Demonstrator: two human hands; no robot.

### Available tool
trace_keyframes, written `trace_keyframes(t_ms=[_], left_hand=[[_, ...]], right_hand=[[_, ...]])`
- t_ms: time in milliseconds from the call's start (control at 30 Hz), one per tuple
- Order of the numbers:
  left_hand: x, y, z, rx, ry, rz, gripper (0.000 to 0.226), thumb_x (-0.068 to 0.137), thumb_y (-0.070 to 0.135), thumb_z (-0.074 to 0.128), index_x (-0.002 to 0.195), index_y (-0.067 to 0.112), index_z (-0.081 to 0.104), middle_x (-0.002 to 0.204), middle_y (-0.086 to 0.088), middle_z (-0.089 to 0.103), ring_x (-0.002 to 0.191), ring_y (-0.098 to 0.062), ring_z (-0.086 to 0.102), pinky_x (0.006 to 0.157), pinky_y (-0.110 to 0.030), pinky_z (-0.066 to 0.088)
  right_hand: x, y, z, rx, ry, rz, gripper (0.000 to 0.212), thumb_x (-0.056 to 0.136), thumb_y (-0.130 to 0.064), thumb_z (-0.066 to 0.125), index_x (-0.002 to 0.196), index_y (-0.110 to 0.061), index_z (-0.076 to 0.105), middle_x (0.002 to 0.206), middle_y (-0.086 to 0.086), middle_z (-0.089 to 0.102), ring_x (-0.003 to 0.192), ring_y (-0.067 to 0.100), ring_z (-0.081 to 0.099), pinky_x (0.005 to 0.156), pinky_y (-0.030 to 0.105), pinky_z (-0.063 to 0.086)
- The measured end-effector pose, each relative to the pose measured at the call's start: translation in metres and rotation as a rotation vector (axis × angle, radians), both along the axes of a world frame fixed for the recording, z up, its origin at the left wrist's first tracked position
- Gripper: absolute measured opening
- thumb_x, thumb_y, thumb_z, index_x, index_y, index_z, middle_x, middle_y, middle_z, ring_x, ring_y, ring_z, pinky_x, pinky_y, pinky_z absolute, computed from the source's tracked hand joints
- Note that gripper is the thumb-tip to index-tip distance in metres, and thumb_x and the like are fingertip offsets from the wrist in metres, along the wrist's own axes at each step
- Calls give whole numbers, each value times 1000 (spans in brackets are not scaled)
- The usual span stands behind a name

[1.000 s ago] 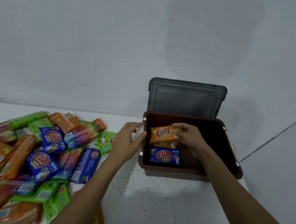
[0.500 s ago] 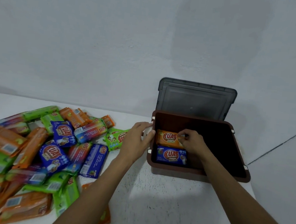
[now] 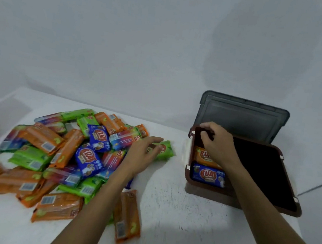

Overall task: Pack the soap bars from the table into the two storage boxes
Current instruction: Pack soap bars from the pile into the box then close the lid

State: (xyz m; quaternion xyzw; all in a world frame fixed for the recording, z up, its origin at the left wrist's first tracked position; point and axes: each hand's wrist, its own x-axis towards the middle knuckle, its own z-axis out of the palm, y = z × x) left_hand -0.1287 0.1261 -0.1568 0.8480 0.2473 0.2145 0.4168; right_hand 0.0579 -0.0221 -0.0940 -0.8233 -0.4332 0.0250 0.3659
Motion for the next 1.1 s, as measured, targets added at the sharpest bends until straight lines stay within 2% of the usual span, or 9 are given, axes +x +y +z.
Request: trace_keyframes(t_ms=[133,167,267,367,433,533,767,967,1100], left_hand=[[-31,42,2,66,24,136,30,96,25,57,124,17,63,120,2,65,100,-6,60,80,-8,44],[-38,53,2,111,54,171,30,96,25,57,124,16,63,121,1,65,102,-9,60,82,-12,45],[-59,81,-11,314,224,264,34,93,29,60,125,19,62,124,-6,64,112,-25,59,92,-39,48],[-76,99,-26,389,386,340,41,92,39,58,129,21,59,135,-9,55,125,-31,49,102,-51,41],[-84,105,-36,410,410,354,43,92,39,59,130,18,59,139,-11,51,129,-31,45,106,-50,37],[-91,105,-47,427,361,347,40,92,32,63,124,8,62,137,-14,52,129,-33,44,106,-48,39],[-93,103,-53,336,306,383,43,94,35,58,131,13,58,146,-6,45,141,-24,31,111,-41,33],[-93,102,-55,336,306,402,42,94,35,59,130,14,59,146,-5,46,141,-23,30,109,-38,34],[-92,101,-56,349,304,404,42,93,33,60,130,13,59,145,-6,47,141,-23,32,108,-36,32]], right_hand=[[-13,43,5,47,-78,149,27,92,-8,57,118,-10,64,104,0,61,90,17,56,91,38,46],[-16,55,4,12,-93,184,28,93,-9,56,120,-10,63,109,4,62,97,20,57,94,38,44],[-22,91,-5,-126,-121,294,33,94,-12,54,127,-14,58,121,9,62,111,24,56,96,32,40],[-26,125,-17,-266,-83,370,38,95,-15,53,133,-18,54,130,6,58,115,22,55,94,30,39],[-27,146,-26,-370,-76,401,42,95,-16,54,136,-20,50,136,5,55,118,23,54,96,31,40],[-25,174,-43,-537,-73,442,50,95,-16,56,142,-22,43,145,4,48,125,25,49,100,34,38],[-20,218,-66,-853,-196,581,63,95,-25,57,151,-22,29,155,6,35,139,28,35,109,35,30],[-15,229,-68,-870,-257,658,66,91,-34,62,149,-20,33,149,9,40,134,27,40,110,37,29],[-12,230,-77,-854,-201,634,62,85,-31,67,140,-22,41,135,12,46,120,32,46,99,39,37]])
